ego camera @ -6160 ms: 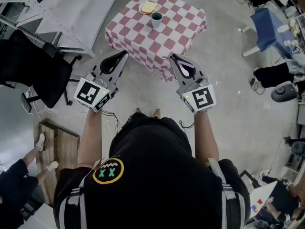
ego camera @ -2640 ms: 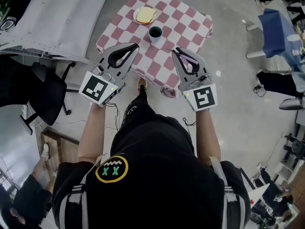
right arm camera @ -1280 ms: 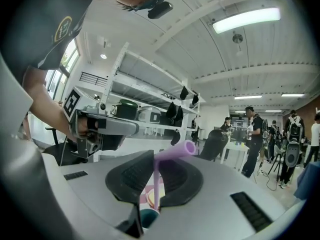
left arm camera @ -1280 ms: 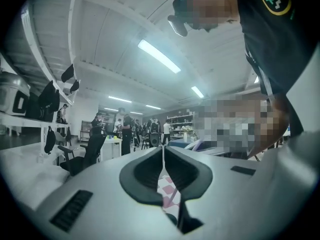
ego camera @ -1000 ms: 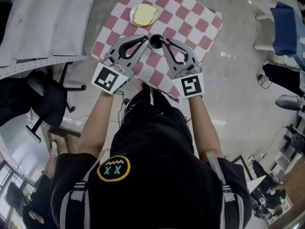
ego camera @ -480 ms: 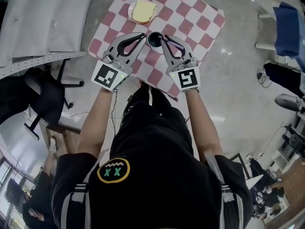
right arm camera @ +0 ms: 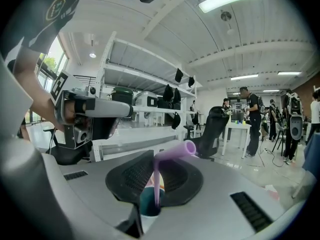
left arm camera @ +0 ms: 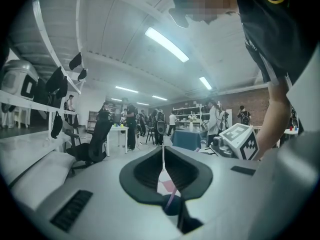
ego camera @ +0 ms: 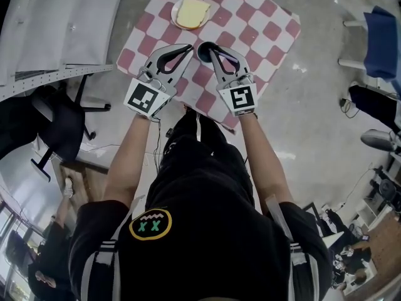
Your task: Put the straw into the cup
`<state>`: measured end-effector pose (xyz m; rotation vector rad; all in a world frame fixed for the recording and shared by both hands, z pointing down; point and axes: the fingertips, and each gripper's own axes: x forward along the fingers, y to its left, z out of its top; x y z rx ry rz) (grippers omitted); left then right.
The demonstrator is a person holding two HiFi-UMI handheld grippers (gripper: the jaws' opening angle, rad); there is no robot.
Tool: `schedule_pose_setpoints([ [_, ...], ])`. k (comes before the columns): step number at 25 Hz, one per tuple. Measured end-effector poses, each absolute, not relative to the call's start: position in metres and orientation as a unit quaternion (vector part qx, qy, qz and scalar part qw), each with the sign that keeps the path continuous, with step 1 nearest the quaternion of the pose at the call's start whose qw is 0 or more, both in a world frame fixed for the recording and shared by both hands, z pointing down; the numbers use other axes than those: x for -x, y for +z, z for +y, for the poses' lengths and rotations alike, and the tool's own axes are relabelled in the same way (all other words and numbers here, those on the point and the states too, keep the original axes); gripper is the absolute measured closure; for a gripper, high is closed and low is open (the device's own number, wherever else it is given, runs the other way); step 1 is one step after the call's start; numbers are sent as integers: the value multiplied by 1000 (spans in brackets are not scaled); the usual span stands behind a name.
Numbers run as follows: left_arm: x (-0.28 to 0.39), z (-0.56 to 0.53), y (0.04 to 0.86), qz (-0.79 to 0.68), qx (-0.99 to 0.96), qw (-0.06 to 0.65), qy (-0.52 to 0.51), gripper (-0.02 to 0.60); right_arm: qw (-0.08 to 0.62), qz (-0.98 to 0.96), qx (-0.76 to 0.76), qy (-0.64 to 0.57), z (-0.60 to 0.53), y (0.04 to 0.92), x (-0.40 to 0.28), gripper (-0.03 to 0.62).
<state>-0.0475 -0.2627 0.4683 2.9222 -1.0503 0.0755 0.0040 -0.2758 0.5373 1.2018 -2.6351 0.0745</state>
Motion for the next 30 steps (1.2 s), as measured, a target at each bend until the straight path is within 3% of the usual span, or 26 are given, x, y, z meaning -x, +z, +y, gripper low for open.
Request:
schedule_pose_setpoints([
  [30,42,-267,501,-335,-940,22,60,552,147,-897,-412,59,-288,592,-7,533],
])
